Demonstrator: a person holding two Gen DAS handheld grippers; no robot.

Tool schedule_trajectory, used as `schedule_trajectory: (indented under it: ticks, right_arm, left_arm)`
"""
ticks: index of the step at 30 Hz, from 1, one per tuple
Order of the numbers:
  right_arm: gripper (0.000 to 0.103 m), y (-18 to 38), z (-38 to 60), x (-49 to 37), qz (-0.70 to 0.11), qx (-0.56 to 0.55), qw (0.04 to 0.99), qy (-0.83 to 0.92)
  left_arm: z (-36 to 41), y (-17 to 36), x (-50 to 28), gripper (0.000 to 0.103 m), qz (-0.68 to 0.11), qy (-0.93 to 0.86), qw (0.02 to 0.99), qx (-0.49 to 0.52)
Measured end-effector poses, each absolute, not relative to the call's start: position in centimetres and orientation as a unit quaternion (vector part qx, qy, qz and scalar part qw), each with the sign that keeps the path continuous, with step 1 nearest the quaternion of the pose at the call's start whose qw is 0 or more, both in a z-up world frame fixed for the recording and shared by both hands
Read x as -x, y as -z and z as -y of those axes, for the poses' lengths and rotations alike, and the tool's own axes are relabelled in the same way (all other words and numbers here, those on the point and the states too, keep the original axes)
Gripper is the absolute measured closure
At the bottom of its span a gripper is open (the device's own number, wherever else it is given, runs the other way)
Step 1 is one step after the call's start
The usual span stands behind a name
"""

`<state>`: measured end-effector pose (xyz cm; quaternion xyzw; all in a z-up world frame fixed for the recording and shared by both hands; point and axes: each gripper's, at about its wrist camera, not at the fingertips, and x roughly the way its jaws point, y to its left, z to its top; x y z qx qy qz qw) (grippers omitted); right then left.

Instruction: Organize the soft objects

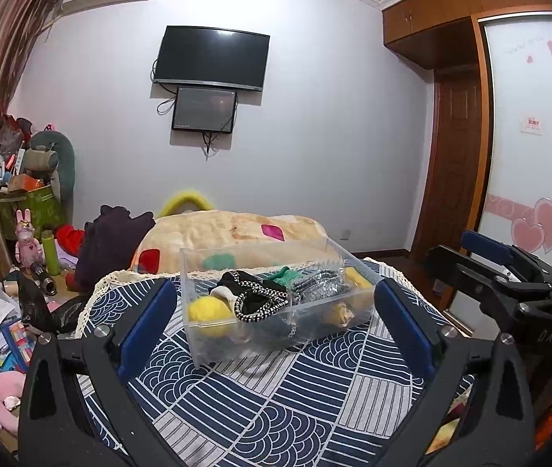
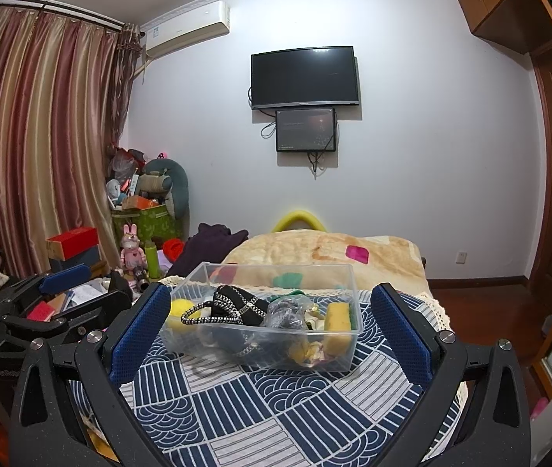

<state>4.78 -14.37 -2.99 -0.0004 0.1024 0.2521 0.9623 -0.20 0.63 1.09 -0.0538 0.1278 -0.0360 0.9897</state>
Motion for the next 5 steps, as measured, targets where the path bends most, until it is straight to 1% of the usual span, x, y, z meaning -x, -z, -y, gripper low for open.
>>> schedule_trajectory:
  ticks: [5]
  right_arm:
    - [0.0, 3.06, 14.43, -4.97, -0.106, -0.003, 0.962, -0.251]
  left_arm:
    - [-0.55, -0.95, 0.21, 0.0, -0.13, 0.035, 0.99, 0.052]
